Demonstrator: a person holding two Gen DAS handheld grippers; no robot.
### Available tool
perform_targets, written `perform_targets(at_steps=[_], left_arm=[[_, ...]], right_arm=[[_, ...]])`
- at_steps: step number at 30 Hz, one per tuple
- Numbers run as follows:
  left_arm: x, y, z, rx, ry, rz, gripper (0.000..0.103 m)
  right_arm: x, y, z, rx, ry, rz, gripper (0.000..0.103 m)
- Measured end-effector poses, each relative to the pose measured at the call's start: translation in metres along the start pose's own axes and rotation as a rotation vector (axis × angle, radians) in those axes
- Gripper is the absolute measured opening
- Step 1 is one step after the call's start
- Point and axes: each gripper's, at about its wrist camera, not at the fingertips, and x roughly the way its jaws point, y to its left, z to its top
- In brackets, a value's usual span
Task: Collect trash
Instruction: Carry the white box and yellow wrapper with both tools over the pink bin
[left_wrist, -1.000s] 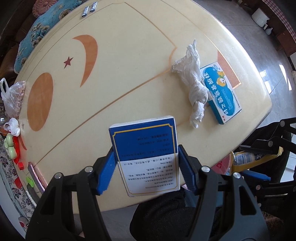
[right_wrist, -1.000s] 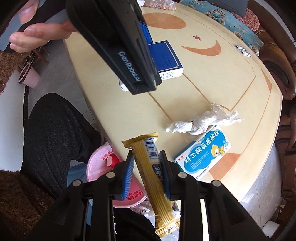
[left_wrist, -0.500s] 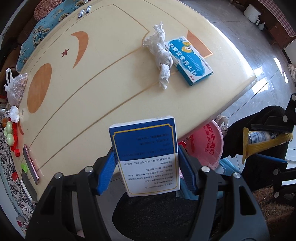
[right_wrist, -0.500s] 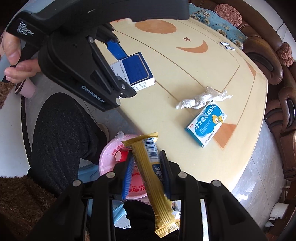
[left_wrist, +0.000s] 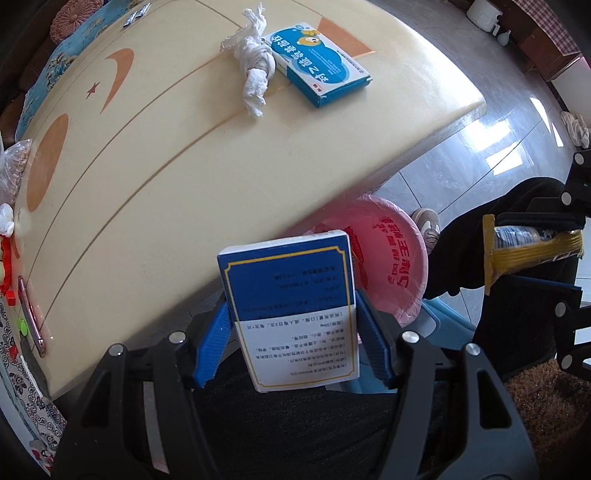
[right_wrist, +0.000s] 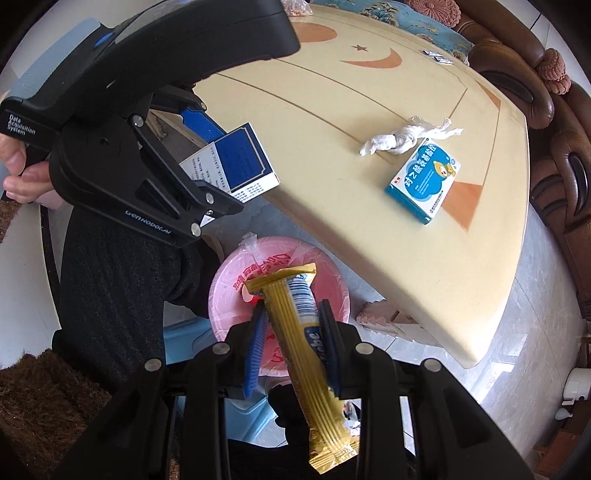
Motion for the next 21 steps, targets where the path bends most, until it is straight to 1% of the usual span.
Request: perform_targets(at_steps=[4,11,13,17,21], left_arm=[[0.01,-0.009,-0.005,-0.001,-0.005,-0.021,0.063],[0.034,-0.029,-0.014,0.011,0.011,-0.022,0.063],[0.042,-0.036,-0.018,0.02,0.009,-0.017,0.063],[0.059,-0.047,-0.022,0.021,0.021,-0.05,0.063],[0.079,-0.057,-0.028,0.03,0.032,-0.046,0.063]], right_arm=[[0.011,0.002,-0.01,0.014,0.005,0.001,0.028],[0.037,0.006,-0.025,0.021,0.013,0.003,0.029],[0.043,0.006,-0.029,0.035,0.015,0.021,0.029],[0.06,0.005,-0.038,0.062,0.025,0.041,0.029],[0.081,0.004,-0.049,0.069,0.041,0.05,0.029]])
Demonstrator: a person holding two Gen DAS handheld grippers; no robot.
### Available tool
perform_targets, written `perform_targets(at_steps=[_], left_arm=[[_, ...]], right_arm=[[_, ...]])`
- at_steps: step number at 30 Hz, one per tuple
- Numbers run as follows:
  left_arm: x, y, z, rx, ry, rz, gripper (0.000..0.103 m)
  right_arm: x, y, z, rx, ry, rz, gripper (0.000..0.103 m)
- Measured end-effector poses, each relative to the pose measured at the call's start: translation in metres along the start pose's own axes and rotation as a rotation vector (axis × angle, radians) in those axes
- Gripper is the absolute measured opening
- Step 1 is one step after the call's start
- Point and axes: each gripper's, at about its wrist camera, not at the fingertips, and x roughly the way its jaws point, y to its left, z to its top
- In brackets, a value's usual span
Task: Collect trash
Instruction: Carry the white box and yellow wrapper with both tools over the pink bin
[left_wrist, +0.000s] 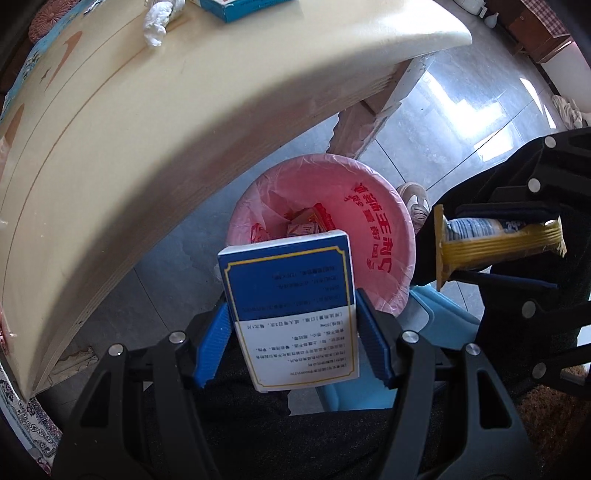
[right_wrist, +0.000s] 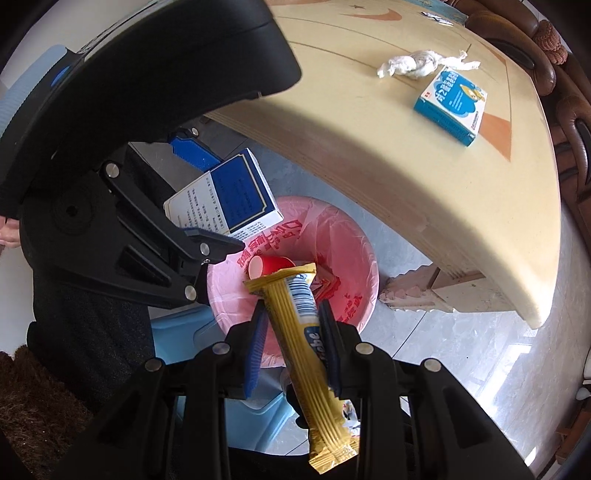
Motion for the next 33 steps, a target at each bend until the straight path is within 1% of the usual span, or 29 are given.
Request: perform_targets(at_steps=[5,11,15,23,28,33], left_arm=[[0.026,0.0,-0.004,-0.015,0.028,-0.023,0.063],[0.066,-0.005,-0.006,-0.024,0.058,-0.056,0.063],[0.088,-0.004,-0.006,-0.024,0.084,-0.052,0.063],[0.126,0.006,-0.003,-0.042,0.148,-0.057,0.063],[0.145,0.007,0.001,-0.059,0.186,-0.082,0.063],[0.163,0.009,0.006,-0.093,0.213,-0.122,0.063]], right_arm=[[0.033,-0.007,-0.009,0.048,0.02,0.022,0.029],[0.066,-0.019,-0.009,0.111,0.03,0.054,0.029],[0.084,-0.021,-0.009,0.109,0.032,0.037,0.029],[0.13,-0.026,-0.014,0.119,0.067,0.023,0.029],[0.153,-0.03,-0.014,0.135,0.079,0.02,0.029],[0.173,-0.036,-0.015,0.17,0.093,0.04,0.029]])
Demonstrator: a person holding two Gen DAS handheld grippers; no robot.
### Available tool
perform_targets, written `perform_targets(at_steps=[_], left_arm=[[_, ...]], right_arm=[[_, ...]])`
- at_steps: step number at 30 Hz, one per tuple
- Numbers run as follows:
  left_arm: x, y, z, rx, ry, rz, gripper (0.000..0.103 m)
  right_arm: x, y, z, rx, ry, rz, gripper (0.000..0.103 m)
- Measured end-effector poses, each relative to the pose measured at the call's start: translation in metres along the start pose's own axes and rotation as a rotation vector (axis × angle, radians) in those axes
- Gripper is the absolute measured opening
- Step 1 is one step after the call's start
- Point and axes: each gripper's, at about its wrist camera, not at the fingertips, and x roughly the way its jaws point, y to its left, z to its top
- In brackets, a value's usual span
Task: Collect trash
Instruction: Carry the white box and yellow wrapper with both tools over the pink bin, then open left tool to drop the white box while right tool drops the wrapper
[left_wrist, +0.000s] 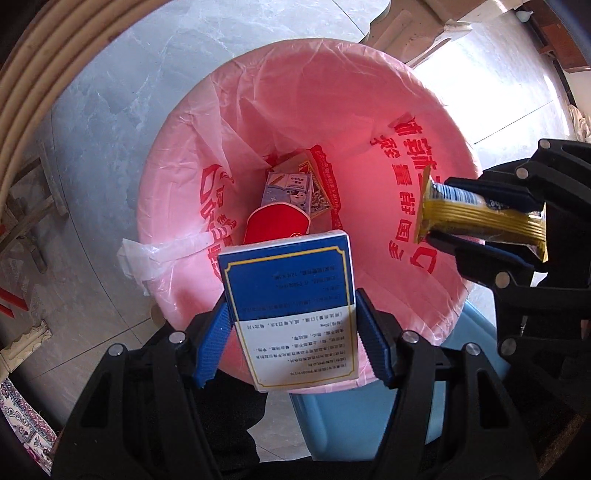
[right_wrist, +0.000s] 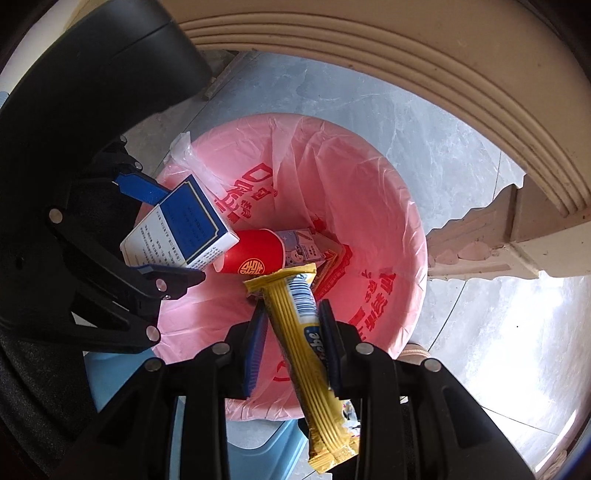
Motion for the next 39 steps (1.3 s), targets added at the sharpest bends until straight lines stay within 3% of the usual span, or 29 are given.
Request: perform_targets(at_steps=[7,17,20,21,23,25,39], left_arm=[[0.018,0.003,0.008,-0.028,0.047,-0.004,0.063],[0.017,0.007,0.012,-0.042,0.048,-0.031,0.064],[0.019,0.01,0.013,-0.049,0.076,-0.035,0.068],[0.02,0.01,0.013,-0.051,0.076,-0.032,0.07],[0.022,0.011,0.013,-0.049,0.071,-0.018,0.071],[0.021,0.011,0.014,-0.048,0.07,-0.019,0.074],[0.017,0.009,0.011,-0.037,0.062,0.0,0.077]], right_arm=[[0.011,-0.012,0.0,0.036,0.019,0.02,0.029],[0.012,-0.012,0.0,0.037,0.023,0.021,0.029],[0.012,-0.01,0.0,0.026,0.027,0.019,0.03],[0.013,-0.009,0.0,0.025,0.029,0.02,0.03],[0.013,-0.009,0.0,0.023,0.026,0.013,0.043],[0.015,-0.008,0.001,0.02,0.021,0.008,0.046],[0.015,-0.01,0.001,0.026,0.022,0.006,0.047]])
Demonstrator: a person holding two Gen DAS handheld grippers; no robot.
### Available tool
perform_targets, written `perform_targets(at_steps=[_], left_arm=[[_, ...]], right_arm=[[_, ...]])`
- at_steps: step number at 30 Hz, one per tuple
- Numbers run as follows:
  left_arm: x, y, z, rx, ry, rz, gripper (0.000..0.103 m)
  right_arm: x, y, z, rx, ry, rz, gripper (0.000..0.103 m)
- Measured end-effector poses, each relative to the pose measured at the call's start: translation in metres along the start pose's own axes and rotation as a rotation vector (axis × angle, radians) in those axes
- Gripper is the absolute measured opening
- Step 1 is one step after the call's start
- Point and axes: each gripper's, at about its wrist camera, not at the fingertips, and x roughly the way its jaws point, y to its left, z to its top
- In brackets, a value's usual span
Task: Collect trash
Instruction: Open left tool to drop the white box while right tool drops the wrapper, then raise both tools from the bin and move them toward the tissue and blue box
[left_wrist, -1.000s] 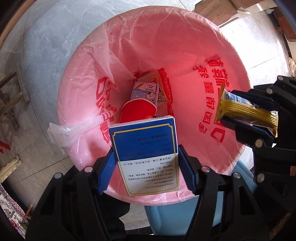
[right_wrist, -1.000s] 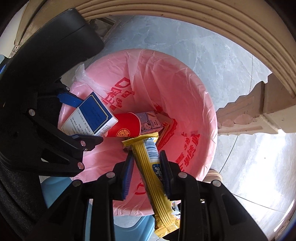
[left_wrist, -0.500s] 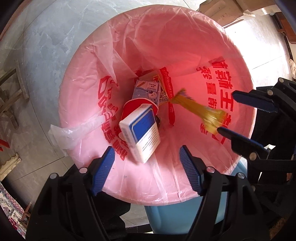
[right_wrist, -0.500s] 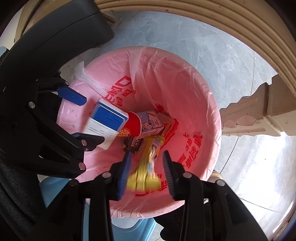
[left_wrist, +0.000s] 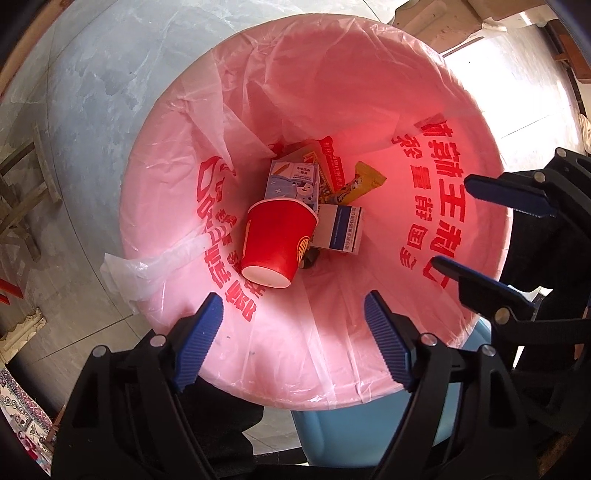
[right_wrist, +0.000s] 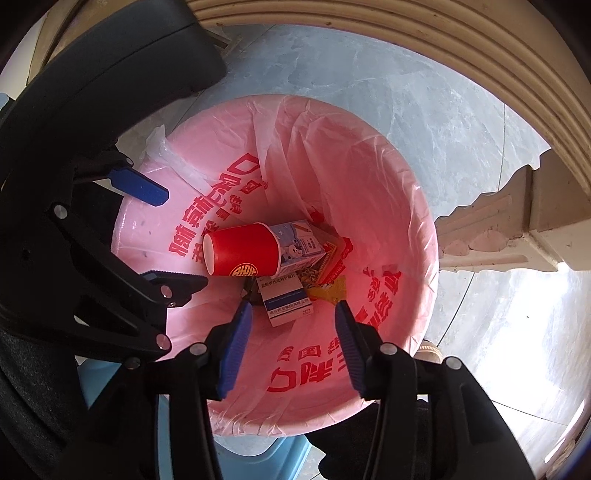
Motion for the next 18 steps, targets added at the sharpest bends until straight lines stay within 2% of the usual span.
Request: perform_targets(at_steps=[10,18], left_arm=[[-0.003,-0.001,-0.003,0.006,-0.003,0.017,0.077],[-0.023,-0.002,-0.021,-0.004,-0.013,0.013,0.077]], right_arm=[[0.0,0.001,0.0,-0.001,0.0,-0.004,0.047],[-0.026,0.009,-0.007,0.004,-0.023,0.008,0.05]])
